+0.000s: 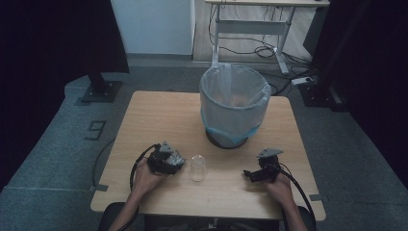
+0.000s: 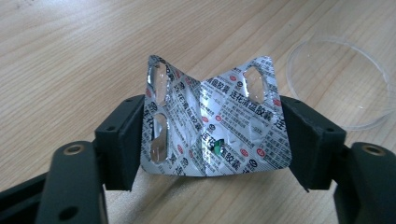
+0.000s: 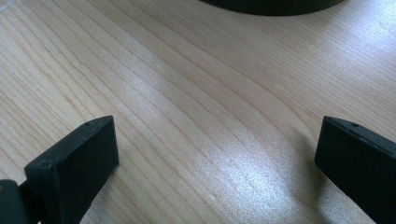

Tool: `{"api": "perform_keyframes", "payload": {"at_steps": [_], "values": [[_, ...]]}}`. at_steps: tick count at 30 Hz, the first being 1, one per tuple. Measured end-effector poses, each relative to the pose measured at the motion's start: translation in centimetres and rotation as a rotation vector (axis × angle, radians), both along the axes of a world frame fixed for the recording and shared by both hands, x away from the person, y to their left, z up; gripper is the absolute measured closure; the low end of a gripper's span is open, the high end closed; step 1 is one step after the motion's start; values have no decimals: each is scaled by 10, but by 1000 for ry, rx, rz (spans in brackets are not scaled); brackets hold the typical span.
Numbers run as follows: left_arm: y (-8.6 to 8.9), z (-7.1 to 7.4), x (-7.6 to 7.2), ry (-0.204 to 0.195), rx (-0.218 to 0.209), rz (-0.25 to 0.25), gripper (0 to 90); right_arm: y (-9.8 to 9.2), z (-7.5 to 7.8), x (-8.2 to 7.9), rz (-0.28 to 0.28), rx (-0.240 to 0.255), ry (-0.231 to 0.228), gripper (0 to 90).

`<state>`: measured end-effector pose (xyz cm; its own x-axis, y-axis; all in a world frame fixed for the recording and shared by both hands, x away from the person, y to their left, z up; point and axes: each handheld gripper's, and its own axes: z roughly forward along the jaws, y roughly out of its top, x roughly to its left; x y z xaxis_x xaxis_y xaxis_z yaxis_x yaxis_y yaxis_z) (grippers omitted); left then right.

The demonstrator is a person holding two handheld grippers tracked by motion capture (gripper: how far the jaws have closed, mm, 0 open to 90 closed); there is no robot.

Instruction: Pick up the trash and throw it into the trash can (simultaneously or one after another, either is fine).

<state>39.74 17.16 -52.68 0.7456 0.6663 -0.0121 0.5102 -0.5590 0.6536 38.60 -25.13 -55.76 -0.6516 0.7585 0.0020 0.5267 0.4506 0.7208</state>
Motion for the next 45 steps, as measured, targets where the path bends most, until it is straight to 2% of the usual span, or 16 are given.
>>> {"api": "perform_keyframes", "payload": {"at_steps": [6, 14, 19, 26, 34, 45], "values": [[4, 3, 1, -6, -10, 1, 348, 0, 0, 0, 0, 0, 0, 0], [1, 7, 2, -22, 10, -20, 351, 0, 0, 0, 0, 0, 0, 0], [2, 15, 4, -27, -33, -8, 352, 0, 0, 0, -1, 0, 1, 0], [4, 24, 7, -37, -56, 3, 347, 0, 0, 0, -1, 0, 1, 0], [3, 38, 11, -54, -59, 12, 343, 0, 0, 0, 0, 0, 2, 0], [-1, 67, 17, -69, -62, -3, 353, 0, 0, 0, 1, 1, 2, 0]]}}
